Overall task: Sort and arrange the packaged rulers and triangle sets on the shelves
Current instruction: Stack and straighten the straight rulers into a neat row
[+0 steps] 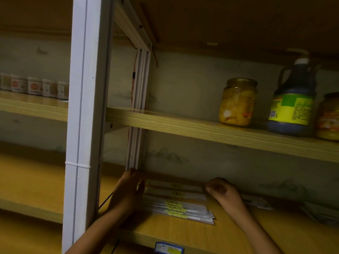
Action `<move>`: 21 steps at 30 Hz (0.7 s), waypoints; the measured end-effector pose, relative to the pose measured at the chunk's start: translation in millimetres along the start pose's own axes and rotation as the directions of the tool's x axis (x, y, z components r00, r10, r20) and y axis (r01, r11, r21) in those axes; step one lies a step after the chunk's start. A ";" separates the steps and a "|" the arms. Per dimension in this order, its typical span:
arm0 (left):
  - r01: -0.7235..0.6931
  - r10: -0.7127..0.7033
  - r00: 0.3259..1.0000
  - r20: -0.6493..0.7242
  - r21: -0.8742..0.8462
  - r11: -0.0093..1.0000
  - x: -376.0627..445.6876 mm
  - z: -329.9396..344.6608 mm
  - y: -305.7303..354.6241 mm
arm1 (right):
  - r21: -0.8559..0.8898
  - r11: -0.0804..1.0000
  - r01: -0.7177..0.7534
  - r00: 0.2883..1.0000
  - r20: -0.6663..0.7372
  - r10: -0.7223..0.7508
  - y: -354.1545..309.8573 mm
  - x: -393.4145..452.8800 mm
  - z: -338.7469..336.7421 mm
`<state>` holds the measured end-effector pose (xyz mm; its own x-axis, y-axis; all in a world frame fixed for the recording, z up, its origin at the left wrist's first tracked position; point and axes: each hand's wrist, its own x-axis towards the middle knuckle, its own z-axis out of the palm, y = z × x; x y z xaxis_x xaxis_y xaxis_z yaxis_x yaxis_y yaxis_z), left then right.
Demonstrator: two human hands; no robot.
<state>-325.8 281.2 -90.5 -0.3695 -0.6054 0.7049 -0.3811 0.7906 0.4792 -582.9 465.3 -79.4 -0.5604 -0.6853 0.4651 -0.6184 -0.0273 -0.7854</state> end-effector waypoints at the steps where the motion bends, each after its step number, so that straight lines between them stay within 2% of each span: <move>1: 0.011 -0.011 0.999 0.046 -0.004 1.000 4.6 0.3 3.0 | -0.022 1.000 0.019 0.999 -0.033 -0.020 2.2 1.8 -1.9; 4: 0.053 -0.065 0.949 0.307 0.048 0.997 24.9 0.1 8.0 | -0.059 0.997 0.040 0.995 -0.086 -0.045 9.2 6.0 -5.0; 6: 0.078 -0.118 0.854 0.507 0.100 0.992 37.4 1.7 10.8 | -0.088 0.996 0.033 0.996 -0.082 -0.040 12.9 7.9 -3.8; 8: 0.096 -0.150 0.768 0.623 0.119 0.988 47.4 11.6 7.8 | -0.102 0.995 0.023 0.998 -0.060 -0.030 15.1 8.7 -2.4; 10: 0.242 -0.212 0.721 0.660 0.047 0.969 53.8 22.8 2.3 | -0.128 0.991 0.026 0.998 -0.051 -0.032 16.6 9.1 -2.3; 11: 0.361 -0.258 0.685 0.681 -0.010 0.932 54.2 26.0 0.1 | -0.144 0.989 0.028 0.998 -0.050 -0.035 17.2 9.2 -2.6; 12: 0.426 -0.290 0.682 0.671 -0.043 0.904 54.3 26.6 -0.9 | -0.155 0.987 0.031 0.998 -0.051 -0.040 17.3 9.0 -3.0; 15: 0.526 -0.323 0.642 0.695 -0.093 0.846 63.0 33.5 -9.7 | -0.170 0.985 0.042 0.997 -0.053 -0.052 17.2 8.1 -3.4; 16: 0.560 -0.325 0.605 0.727 -0.098 0.822 65.0 34.9 -8.4 | -0.171 0.984 0.046 0.997 -0.051 -0.056 17.3 7.7 -3.5; 18: 0.538 -0.292 0.551 0.782 -0.066 0.840 67.1 33.5 -7.5 | -0.180 0.983 0.034 0.998 -0.044 -0.043 18.1 6.6 -3.5; 21: 0.438 -0.261 0.565 0.783 -0.017 0.899 68.9 33.9 -4.6 | -0.214 0.977 0.017 0.998 -0.054 -0.030 21.4 7.1 -3.7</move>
<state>-378.2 232.7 -61.8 -0.7727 -0.6201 -0.1356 -0.4903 0.4474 0.7480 -602.2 462.5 -91.4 -0.5709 -0.6438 0.5096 -0.7316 0.1172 -0.6715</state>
